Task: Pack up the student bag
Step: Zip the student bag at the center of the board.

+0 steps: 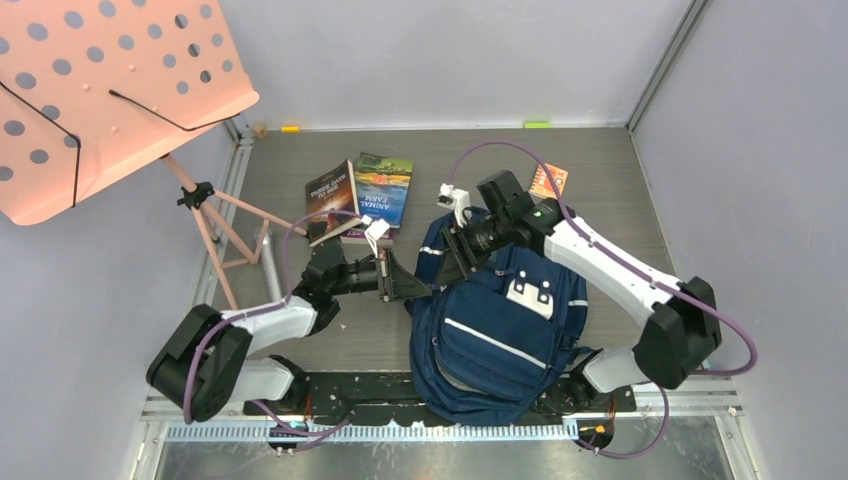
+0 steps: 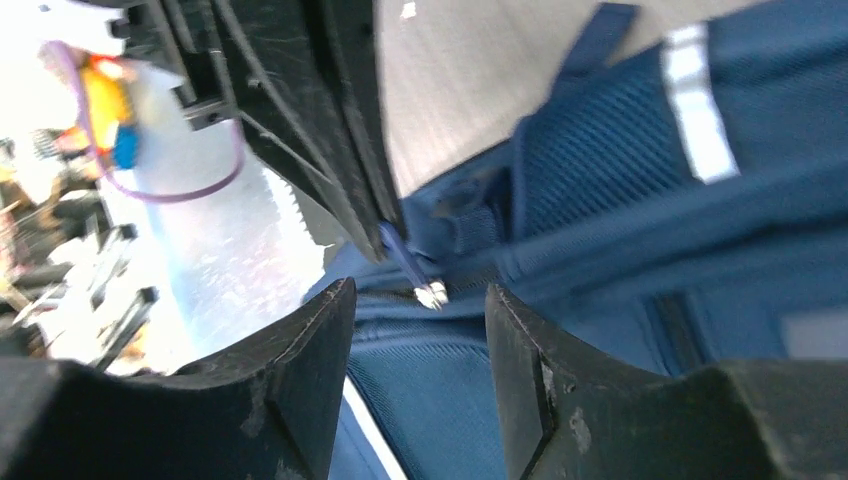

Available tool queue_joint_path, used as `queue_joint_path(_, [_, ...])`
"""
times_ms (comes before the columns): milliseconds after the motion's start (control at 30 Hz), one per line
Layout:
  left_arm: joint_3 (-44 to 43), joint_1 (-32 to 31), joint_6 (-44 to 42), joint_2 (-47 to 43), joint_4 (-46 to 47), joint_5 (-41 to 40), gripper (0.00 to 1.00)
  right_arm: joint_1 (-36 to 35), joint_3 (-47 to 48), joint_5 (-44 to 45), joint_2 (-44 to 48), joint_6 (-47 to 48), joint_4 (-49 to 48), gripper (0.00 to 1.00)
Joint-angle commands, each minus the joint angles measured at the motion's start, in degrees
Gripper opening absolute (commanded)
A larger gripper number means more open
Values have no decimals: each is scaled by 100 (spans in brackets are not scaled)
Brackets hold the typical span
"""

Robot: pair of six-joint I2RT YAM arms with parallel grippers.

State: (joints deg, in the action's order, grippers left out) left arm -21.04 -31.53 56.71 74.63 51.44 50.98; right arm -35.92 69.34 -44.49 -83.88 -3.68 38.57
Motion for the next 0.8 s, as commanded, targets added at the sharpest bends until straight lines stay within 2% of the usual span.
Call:
queue_joint_path(0, [54,-97,-839,-911,-725,-638,0,-16,-316,1930,792,-500,-445,57])
queue_joint_path(133, [-376,-412,-2458,-2014,-3499,-1766,0,-194,-527,3613,992,-1401,-741,58])
queue_joint_path(233, [-568,-480,-3041,-2278,-4432,-2167,0,-660,-515,4681,856,-1934,-650,58])
queue_joint_path(333, [-662,-496,-3232,-2242,-4776,-2130,0,-1076,-295,5965,467,-2477,-443,58])
queue_joint_path(500, [-676,-723,-3308,-2328,-4931,-2212,0,-1692,95,7303,-193,-3141,-262,59])
queue_joint_path(767, [-741,-1123,-3572,-2535,-5539,-2842,0,-1874,702,8025,-999,-3016,-80,60])
